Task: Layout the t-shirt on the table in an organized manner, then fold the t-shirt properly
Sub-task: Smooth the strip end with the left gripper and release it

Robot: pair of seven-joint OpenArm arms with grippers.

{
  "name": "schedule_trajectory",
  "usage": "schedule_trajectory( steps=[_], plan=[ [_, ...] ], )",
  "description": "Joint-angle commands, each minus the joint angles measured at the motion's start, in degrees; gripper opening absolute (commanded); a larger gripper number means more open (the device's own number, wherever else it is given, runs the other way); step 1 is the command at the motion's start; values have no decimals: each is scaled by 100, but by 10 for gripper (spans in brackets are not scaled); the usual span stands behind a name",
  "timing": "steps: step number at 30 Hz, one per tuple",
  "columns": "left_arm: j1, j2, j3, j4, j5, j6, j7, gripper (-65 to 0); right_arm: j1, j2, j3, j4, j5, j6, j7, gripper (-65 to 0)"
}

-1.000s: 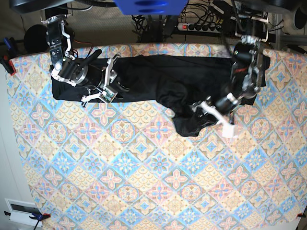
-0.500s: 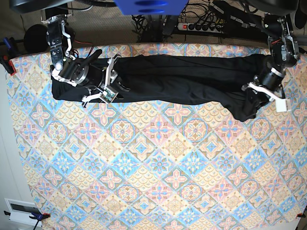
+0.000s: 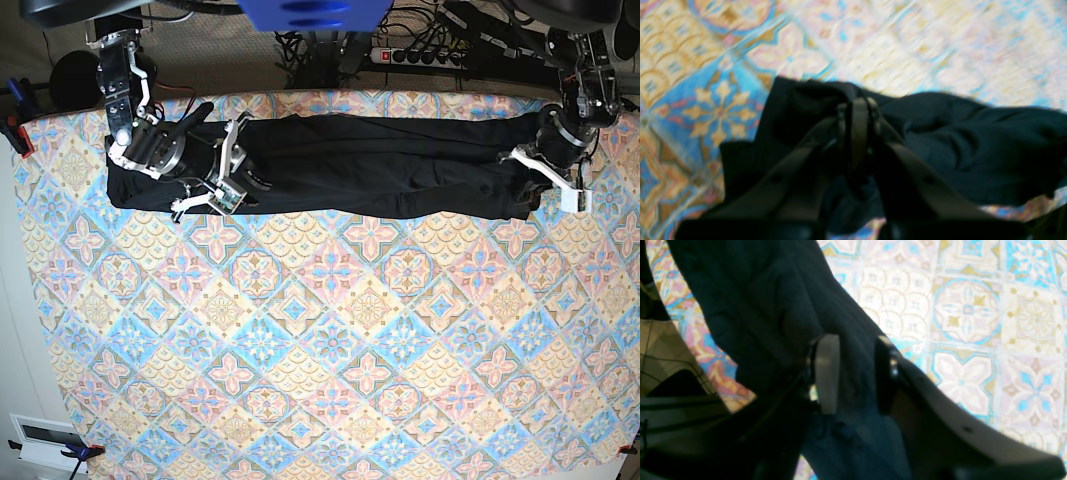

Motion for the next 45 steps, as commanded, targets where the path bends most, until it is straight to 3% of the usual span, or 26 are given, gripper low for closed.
schedule_trajectory(
  steps=[1,7,11,16,22,27,37,41,45],
  plan=[
    [-31,-58,-51,82,75,-14,-13,-630,69,54,42,96,81,10,130,-475],
    [-66,-102,-51,109,725,-14,708,-501,78,54,42,96,81,10,122,-475],
    [-66,-392,-59,109,628,-23,945,-386,78,54,51,96,81,10,122,-475],
    [-58,-797,-648,21,-145,-40,998,-345,87,54,51,96,81,10,122,-475],
    [-66,-1781,-657,-1078,-1411,-49,998,-344,87,54,51,88,81,10,122,-475],
    [-655,-2441,99,-2247,-2194,-58,998,-344,87,54,51,88,81,10,122,-475],
    [-1499,-2441,1611,-3267,-2194,-58,954,-344,87,54,60,88,81,10,122,-475],
    [-1605,-2212,1725,-3575,-2114,-49,954,-344,87,54,69,88,81,10,122,-475],
    [-1596,-1878,1734,-3575,-1578,-49,989,-344,87,54,69,88,81,10,122,-475]
  ],
)
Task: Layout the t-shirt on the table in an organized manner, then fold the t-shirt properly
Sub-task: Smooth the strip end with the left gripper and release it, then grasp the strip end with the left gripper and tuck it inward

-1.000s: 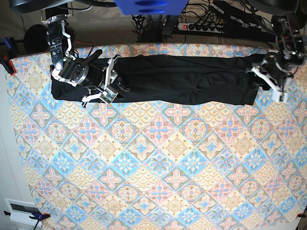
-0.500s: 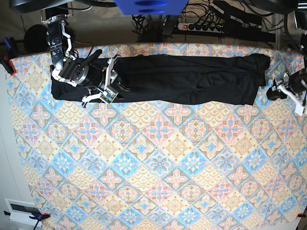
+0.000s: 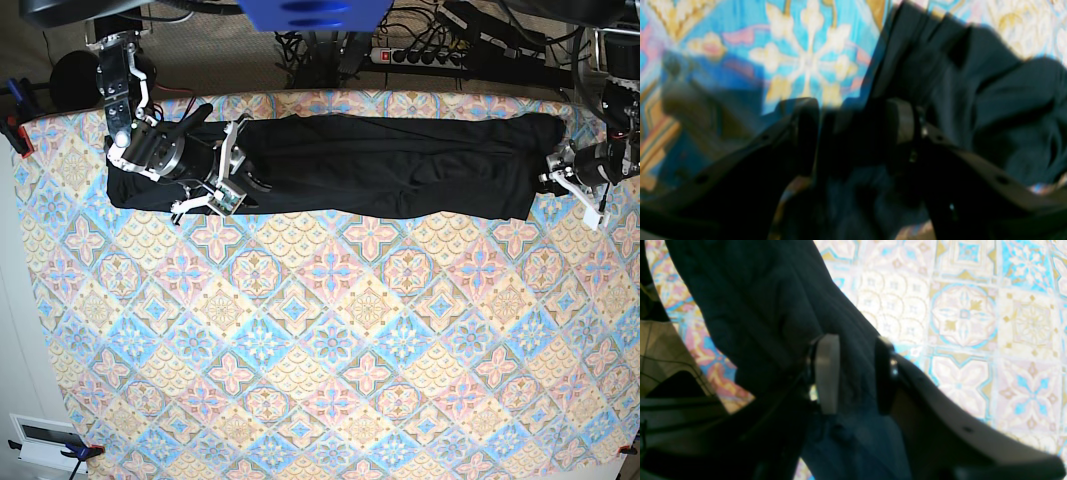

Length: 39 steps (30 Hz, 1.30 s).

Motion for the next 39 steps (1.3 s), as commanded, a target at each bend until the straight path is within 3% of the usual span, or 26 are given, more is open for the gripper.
schedule_trajectory(
  steps=[1,7,10,18,21,25,29,39],
  plan=[
    [13,63,34,21,226,8,196,-344,49,54,38,99,85,10,141,-475],
    [57,608,25,100,428,-1,987,-347,111,54,38,90,85,10,141,-475],
    [109,767,34,627,437,-1,1039,-348,331,54,29,90,85,10,141,-475],
    [294,767,-10,1542,-46,-1,1400,-358,384,54,29,90,94,10,132,-475],
    [259,767,-10,1542,-55,-1,1391,-425,384,54,29,90,103,10,132,-475],
    [57,767,-19,1533,-55,25,1110,-631,384,54,29,90,103,10,132,-475],
    [48,723,-485,1533,-29,43,952,-642,366,54,29,90,103,10,132,-475],
    [-234,723,-1461,1463,1896,34,916,-650,357,54,29,99,103,10,141,-475]
  ],
)
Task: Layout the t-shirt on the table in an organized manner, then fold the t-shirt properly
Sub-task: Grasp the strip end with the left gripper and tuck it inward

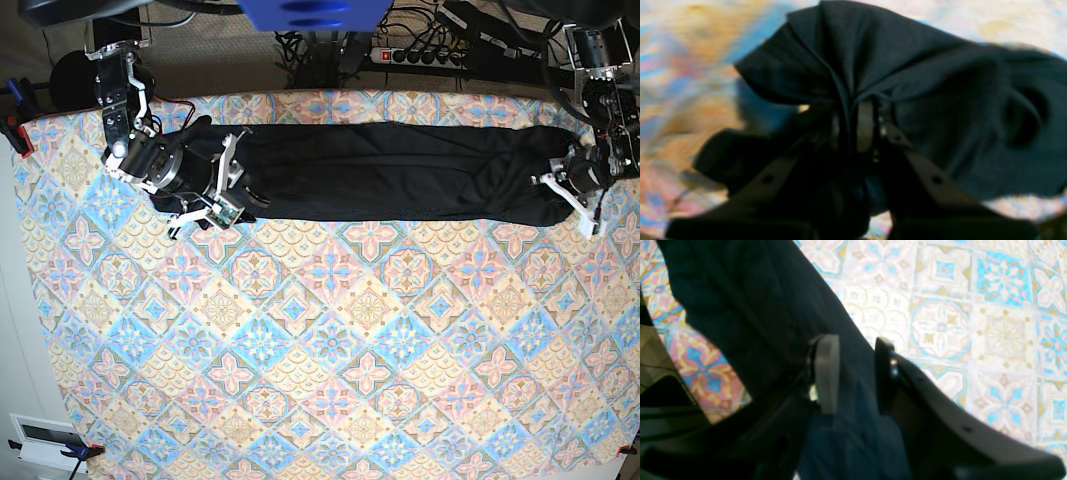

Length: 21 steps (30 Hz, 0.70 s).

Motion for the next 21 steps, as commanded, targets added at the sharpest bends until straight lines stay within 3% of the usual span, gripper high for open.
schedule_trajectory(
  steps=[1,5,9,14,21],
  plan=[
    [-179,-141,-53,-24,68,-3,-139,-650,58,54,29,107,81,6,139,-475],
    [-584,-272,-62,-367,384,-3,-218,-650,49,54,29,116,81,6,139,-475],
    [-636,-237,-62,72,358,-3,63,-650,49,54,29,116,81,6,139,-475],
    [-478,404,-53,1233,367,-3,590,-650,49,71,38,125,81,6,139,-475],
    [58,1328,-45,2437,384,-3,643,-650,49,89,38,134,81,6,139,-475]
  ],
)
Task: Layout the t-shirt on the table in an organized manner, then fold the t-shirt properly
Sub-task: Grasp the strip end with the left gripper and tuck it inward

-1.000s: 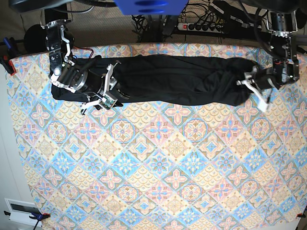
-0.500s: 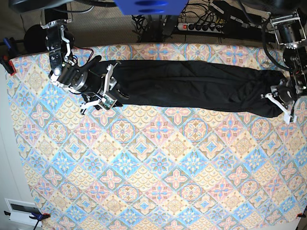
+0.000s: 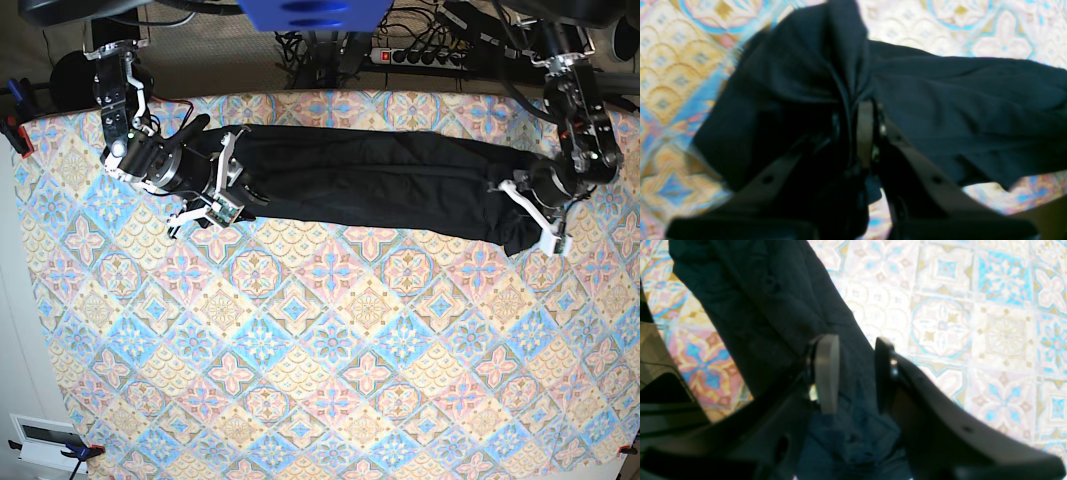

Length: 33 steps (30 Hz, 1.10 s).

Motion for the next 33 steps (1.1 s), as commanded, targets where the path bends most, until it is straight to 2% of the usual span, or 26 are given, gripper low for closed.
schedule_trajectory(
  steps=[1,7,11,17,20,25,28,30,33],
  plan=[
    [37,36,-12,169,-85,-8,-102,-650,62,50,43,112,85,-5,143,-475],
    [151,740,-21,195,11,-8,-146,-650,53,58,122,121,85,-5,143,-475],
    [177,1214,6,160,512,-8,-155,-650,53,58,245,121,85,-5,143,-475],
    [133,1672,111,-60,627,-8,-208,-650,53,58,245,129,85,-5,143,-475],
    [142,1689,410,-209,635,1,-489,-650,53,58,245,138,85,-5,143,-475],
    [168,1698,516,-227,609,1,-551,-641,53,58,245,138,85,-5,143,-475],
    [177,1689,507,-192,583,1,-524,-584,44,58,245,138,85,-5,143,-475],
    [195,1680,507,-183,574,1,-507,-522,44,58,245,138,85,-5,143,-475],
    [239,1478,516,-121,336,-34,-313,-426,44,58,245,138,85,-5,143,-475]
  ],
)
